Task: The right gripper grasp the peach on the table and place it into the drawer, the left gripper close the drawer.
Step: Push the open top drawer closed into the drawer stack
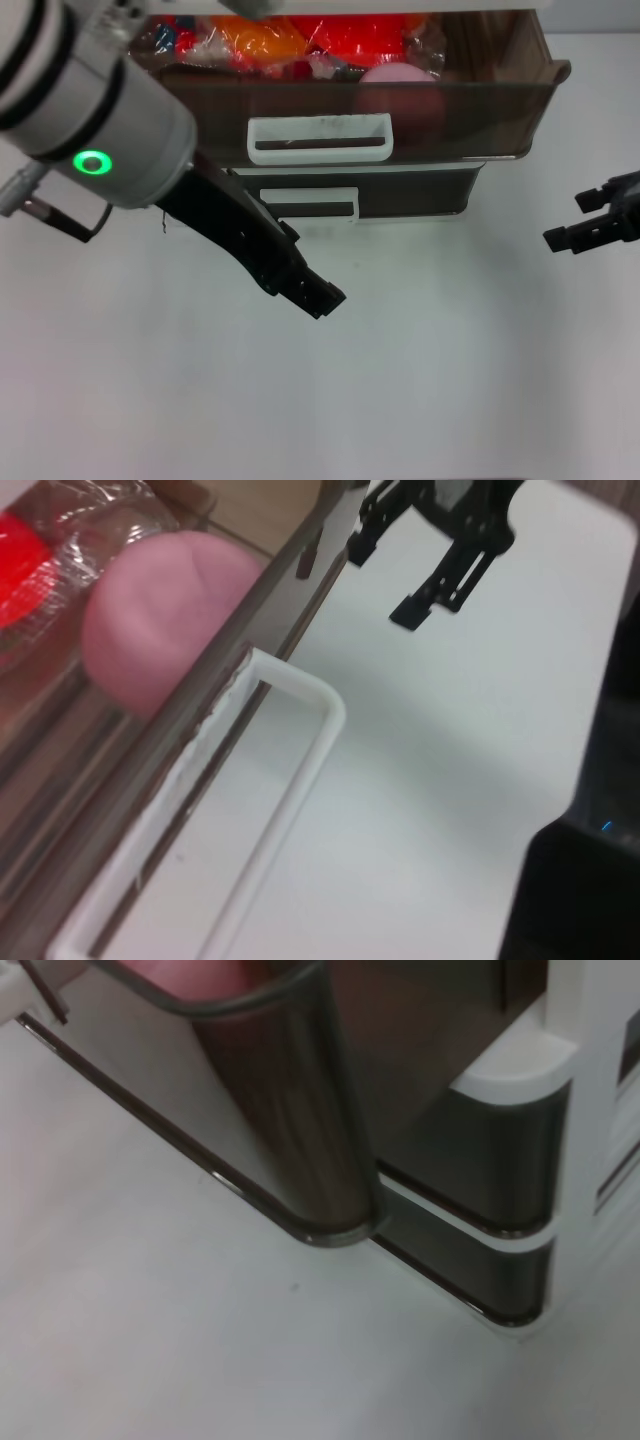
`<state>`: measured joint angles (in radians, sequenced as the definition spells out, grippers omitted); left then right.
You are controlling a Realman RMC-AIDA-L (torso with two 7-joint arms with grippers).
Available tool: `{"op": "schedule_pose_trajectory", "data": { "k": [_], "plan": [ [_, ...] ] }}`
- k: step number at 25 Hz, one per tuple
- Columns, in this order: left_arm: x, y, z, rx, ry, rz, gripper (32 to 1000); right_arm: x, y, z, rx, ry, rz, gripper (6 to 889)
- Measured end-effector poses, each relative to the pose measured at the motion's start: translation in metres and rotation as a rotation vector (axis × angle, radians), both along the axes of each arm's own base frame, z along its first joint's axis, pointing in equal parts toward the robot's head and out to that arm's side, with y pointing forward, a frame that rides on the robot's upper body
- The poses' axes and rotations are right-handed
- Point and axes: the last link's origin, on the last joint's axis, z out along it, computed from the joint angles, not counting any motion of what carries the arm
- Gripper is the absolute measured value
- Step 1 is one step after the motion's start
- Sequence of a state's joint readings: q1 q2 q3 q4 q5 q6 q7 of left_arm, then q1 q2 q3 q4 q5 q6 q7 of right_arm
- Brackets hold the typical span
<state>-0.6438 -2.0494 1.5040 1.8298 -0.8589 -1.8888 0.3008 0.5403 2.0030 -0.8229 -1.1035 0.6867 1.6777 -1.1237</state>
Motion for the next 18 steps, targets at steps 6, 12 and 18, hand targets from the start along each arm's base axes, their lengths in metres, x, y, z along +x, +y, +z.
{"op": "schedule_pose_trajectory", "data": {
  "k": [6,12,18],
  "plan": [
    [0.012,0.003,-0.018,-0.029,0.061,-0.071,813,-0.007,0.003,-0.012,-0.029,-0.011,0.023,857],
    [0.023,0.011,-0.029,-0.069,0.081,-0.149,813,-0.013,0.001,-0.024,-0.063,-0.007,0.033,857],
    [0.023,0.025,-0.034,-0.071,0.097,-0.171,813,-0.015,0.000,-0.027,-0.072,0.001,0.032,857]
  ]
}}
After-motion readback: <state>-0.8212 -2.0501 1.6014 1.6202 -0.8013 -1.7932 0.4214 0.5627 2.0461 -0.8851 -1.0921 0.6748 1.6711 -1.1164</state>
